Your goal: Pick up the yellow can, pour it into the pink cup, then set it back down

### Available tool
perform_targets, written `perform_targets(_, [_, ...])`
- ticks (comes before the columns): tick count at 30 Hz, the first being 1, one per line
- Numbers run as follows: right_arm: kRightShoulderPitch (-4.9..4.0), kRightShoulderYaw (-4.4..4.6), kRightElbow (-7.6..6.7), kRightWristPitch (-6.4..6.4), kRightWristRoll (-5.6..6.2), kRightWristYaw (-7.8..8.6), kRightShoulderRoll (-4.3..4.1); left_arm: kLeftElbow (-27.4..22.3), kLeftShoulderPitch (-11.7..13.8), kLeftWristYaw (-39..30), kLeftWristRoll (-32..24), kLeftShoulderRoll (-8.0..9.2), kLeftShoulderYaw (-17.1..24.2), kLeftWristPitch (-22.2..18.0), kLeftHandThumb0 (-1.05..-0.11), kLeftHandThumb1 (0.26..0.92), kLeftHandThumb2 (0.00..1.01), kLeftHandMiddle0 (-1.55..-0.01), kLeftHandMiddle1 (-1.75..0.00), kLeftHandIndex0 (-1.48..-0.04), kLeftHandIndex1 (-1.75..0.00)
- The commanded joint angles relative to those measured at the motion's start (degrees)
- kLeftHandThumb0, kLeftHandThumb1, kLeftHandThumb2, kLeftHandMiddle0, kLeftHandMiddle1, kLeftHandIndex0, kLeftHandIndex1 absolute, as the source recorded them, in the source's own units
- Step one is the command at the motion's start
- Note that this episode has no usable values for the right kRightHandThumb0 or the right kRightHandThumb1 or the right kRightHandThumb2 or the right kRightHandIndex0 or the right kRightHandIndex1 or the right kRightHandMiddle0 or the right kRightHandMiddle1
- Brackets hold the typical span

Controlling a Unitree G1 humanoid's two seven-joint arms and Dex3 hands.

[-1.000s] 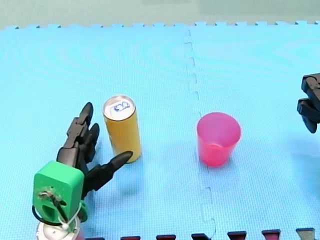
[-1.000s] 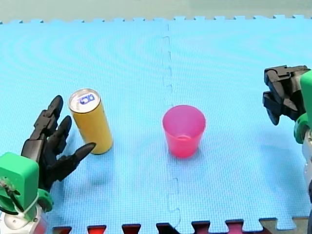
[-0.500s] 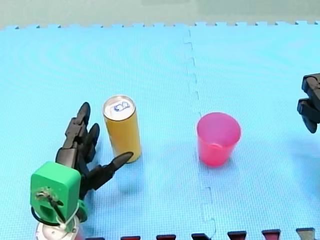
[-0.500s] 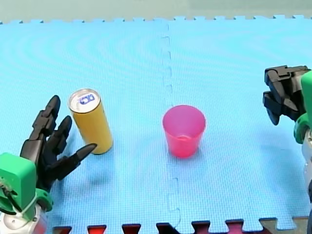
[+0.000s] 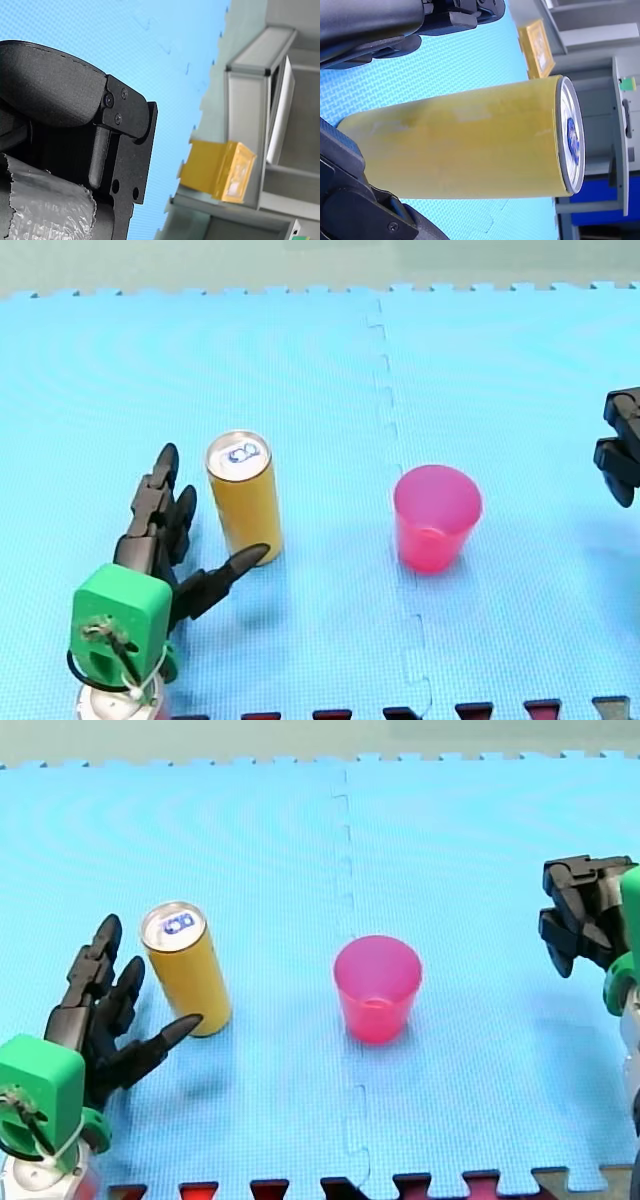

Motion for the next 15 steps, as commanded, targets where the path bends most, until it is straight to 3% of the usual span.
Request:
perform_targets(1, [0.09,0.0,0.01,0.18,0.15,-0.19,-0.09,1.38,-1.61,0.6,0.46,0.38,-0.18,-0.75,-0.822,0.626,0.01,-0.29,-0.01,-0.11,0.0])
perform_targets(15, [0.31,0.18,-0.05,0.17,0.11,-0.64,-0.05,8.79,-8.89,-5.43,-3.96,-0.6,0.54,-2.94,-0.844,0.645,0.0,-0.28,0.0,-0.14,-0.01])
